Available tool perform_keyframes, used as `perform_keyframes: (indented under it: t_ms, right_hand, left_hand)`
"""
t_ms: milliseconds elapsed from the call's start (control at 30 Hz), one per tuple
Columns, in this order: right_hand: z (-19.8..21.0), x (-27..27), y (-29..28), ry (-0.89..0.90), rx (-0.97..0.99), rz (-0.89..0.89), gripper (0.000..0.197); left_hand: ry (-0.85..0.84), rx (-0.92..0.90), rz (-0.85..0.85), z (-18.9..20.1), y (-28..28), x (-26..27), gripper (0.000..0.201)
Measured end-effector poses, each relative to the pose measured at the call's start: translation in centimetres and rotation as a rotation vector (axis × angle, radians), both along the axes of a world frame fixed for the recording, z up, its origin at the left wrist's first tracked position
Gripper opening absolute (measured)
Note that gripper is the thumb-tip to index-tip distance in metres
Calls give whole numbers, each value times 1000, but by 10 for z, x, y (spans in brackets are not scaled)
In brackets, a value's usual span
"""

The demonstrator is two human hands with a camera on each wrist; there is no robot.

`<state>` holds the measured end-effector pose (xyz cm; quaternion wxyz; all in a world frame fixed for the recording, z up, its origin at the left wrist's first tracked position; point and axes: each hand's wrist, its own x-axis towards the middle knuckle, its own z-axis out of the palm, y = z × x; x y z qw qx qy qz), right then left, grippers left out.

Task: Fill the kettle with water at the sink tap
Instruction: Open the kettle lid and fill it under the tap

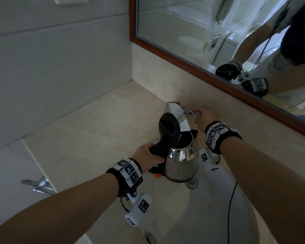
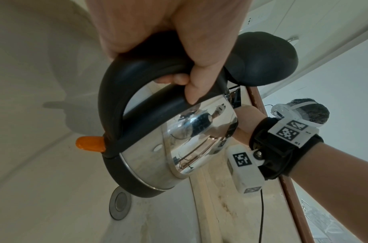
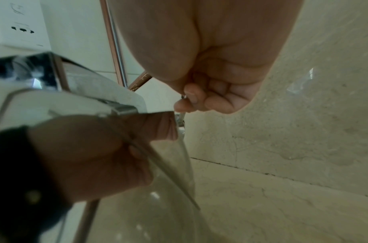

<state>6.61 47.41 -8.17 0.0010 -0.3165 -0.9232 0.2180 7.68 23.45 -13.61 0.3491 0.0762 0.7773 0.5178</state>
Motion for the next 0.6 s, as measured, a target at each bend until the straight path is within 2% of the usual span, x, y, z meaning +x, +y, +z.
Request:
perform_keyframes:
  t_ms: [600]
  right_hand:
    - [-1,-1,1,-6,10,3,38]
  left_hand:
    - [21,-4,-3,-1,0,0,26]
